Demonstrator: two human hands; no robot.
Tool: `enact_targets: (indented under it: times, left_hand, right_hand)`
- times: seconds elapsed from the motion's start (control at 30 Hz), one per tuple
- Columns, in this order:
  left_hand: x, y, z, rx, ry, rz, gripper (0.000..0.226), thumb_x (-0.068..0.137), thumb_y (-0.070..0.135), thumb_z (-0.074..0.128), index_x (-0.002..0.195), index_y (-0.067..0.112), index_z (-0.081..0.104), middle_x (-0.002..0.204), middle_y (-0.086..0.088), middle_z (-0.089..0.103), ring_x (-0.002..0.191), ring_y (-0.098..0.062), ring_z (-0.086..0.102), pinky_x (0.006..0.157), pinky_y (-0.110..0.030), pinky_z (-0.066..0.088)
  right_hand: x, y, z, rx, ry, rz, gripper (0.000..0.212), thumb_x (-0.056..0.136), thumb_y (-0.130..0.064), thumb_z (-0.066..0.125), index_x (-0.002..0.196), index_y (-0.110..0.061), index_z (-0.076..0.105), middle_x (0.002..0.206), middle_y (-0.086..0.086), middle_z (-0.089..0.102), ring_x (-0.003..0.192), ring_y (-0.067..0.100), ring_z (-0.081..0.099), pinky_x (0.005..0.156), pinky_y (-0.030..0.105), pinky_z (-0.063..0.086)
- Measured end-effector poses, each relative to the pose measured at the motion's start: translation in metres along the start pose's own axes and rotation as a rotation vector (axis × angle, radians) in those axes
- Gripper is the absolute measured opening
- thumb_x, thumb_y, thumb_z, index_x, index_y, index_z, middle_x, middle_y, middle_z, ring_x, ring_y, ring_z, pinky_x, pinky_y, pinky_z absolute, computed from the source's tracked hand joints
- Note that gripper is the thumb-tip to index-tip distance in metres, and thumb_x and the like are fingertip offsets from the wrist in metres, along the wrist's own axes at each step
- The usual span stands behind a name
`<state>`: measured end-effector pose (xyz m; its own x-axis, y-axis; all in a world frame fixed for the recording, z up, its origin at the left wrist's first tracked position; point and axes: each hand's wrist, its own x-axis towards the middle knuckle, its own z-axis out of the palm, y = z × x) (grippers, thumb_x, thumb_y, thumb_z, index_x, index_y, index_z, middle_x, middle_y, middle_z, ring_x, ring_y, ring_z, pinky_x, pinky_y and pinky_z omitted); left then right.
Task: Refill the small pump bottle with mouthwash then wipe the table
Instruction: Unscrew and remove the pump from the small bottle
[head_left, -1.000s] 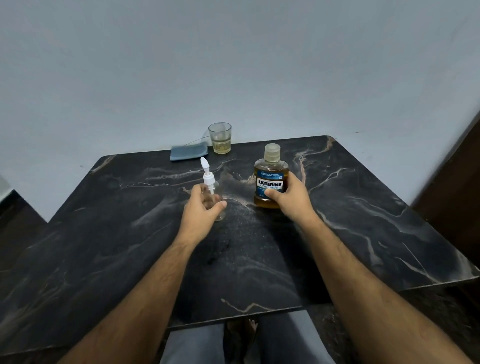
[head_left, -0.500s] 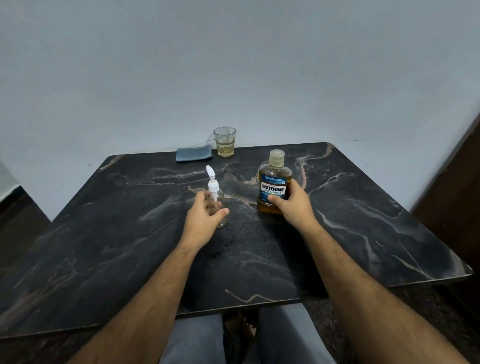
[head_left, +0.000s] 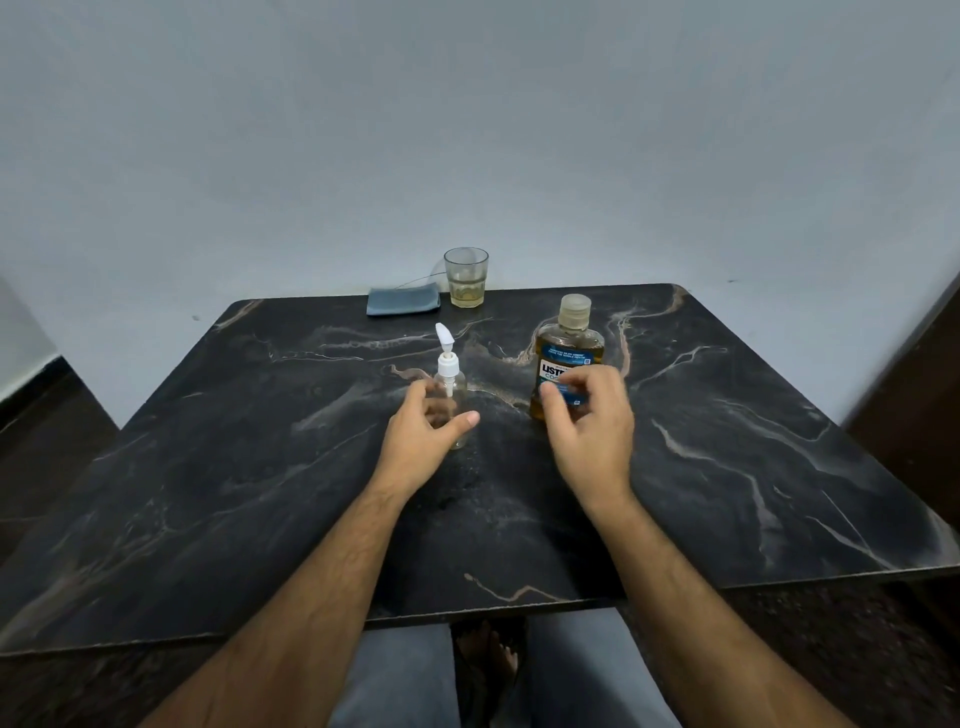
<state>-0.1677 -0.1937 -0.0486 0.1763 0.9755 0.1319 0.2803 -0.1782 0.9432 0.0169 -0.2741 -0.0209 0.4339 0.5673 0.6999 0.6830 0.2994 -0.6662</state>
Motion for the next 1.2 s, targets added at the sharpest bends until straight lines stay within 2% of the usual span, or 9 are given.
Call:
enact_targets:
  times: [0.13, 0.27, 0.37, 0.5, 0.57, 0.77, 0.87, 1.07, 1.2]
  left_hand:
    - [-0.006, 0.0, -0.006, -0.076, 0.049, 0.036, 0.061, 0.082, 0.036, 0.076, 0.135, 0.021, 0.05, 0.123, 0.006, 0.065, 0.117, -0.008, 0.06, 0.099, -0.031, 0.049]
    - [-0.009, 0.009, -0.02, -0.163, 0.089, 0.093, 0.056, 0.086, 0.023, 0.074, 0.137, 0.017, 0.053, 0.126, 0.004, 0.065, 0.115, -0.003, 0.061, 0.102, -0.029, 0.048]
    - [-0.001, 0.031, -0.027, -0.199, 0.095, 0.123, 0.052, 0.089, 0.016, 0.071, 0.138, 0.013, 0.054, 0.127, 0.002, 0.065, 0.116, -0.003, 0.061, 0.096, -0.02, 0.049]
    - [0.011, 0.058, -0.029, -0.216, 0.003, 0.12, 0.028, 0.091, 0.011, 0.067, 0.119, 0.018, 0.068, 0.11, 0.007, 0.073, 0.106, -0.006, 0.067, 0.084, -0.017, 0.052]
    - [0.012, 0.061, -0.029, -0.208, -0.082, 0.095, 0.021, 0.093, 0.009, 0.064, 0.109, 0.021, 0.07, 0.104, 0.007, 0.075, 0.102, -0.008, 0.069, 0.081, -0.016, 0.052]
    - [0.014, 0.061, -0.035, -0.235, -0.157, 0.089, 0.021, 0.091, 0.005, 0.066, 0.107, 0.017, 0.069, 0.108, -0.001, 0.075, 0.105, -0.007, 0.069, 0.086, -0.016, 0.051]
    - [0.015, 0.058, -0.035, -0.224, -0.159, 0.111, 0.02, 0.09, 0.006, 0.067, 0.106, 0.017, 0.069, 0.104, 0.002, 0.076, 0.102, -0.006, 0.07, 0.081, -0.014, 0.051]
    - [0.013, 0.049, -0.023, -0.199, -0.016, 0.153, 0.018, 0.086, 0.012, 0.073, 0.096, 0.027, 0.072, 0.096, 0.004, 0.077, 0.097, -0.009, 0.072, 0.084, -0.024, 0.055]
    - [0.008, 0.047, -0.013, -0.13, 0.172, 0.148, 0.015, 0.077, 0.02, 0.081, 0.09, 0.019, 0.074, 0.083, 0.009, 0.077, 0.082, -0.003, 0.072, 0.073, -0.02, 0.054]
  right_hand:
    - [-0.009, -0.01, 0.026, 0.112, -0.223, 0.006, 0.009, 0.084, -0.019, 0.069, 0.091, -0.018, 0.063, 0.088, -0.008, 0.061, 0.082, 0.003, 0.058, 0.074, 0.02, 0.048]
    - [-0.005, -0.014, 0.051, 0.117, -0.509, 0.215, 0.045, 0.081, -0.026, 0.074, 0.123, -0.019, 0.057, 0.115, -0.003, 0.064, 0.104, 0.008, 0.06, 0.093, 0.033, 0.053]
    - [0.006, -0.023, 0.068, 0.101, -0.648, 0.276, 0.074, 0.075, -0.04, 0.08, 0.138, -0.02, 0.047, 0.128, -0.001, 0.06, 0.117, 0.011, 0.055, 0.099, 0.032, 0.048]
    - [0.011, -0.033, 0.082, 0.094, -0.66, 0.244, 0.056, 0.076, -0.037, 0.081, 0.126, -0.025, 0.057, 0.101, -0.015, 0.064, 0.088, -0.001, 0.06, 0.069, 0.015, 0.045]
    - [0.01, -0.033, 0.084, 0.101, -0.659, 0.226, 0.047, 0.079, -0.031, 0.079, 0.122, -0.025, 0.06, 0.093, -0.015, 0.064, 0.082, -0.001, 0.06, 0.064, 0.012, 0.042]
    - [0.012, -0.024, 0.076, 0.187, -0.814, 0.278, 0.046, 0.081, -0.028, 0.078, 0.123, -0.018, 0.061, 0.111, -0.004, 0.069, 0.102, 0.011, 0.064, 0.091, 0.033, 0.052]
    - [0.007, -0.017, 0.076, 0.198, -0.849, 0.308, 0.042, 0.084, -0.026, 0.076, 0.122, -0.018, 0.061, 0.114, -0.003, 0.069, 0.107, 0.012, 0.063, 0.096, 0.035, 0.05]
    - [-0.004, -0.01, 0.085, 0.144, -0.726, 0.236, 0.035, 0.082, -0.029, 0.077, 0.113, -0.022, 0.064, 0.103, -0.008, 0.07, 0.095, 0.004, 0.063, 0.083, 0.025, 0.048]
    - [-0.009, -0.007, 0.087, 0.049, -0.658, 0.163, 0.036, 0.08, -0.035, 0.076, 0.11, -0.02, 0.064, 0.099, -0.007, 0.07, 0.09, 0.008, 0.063, 0.078, 0.027, 0.049]
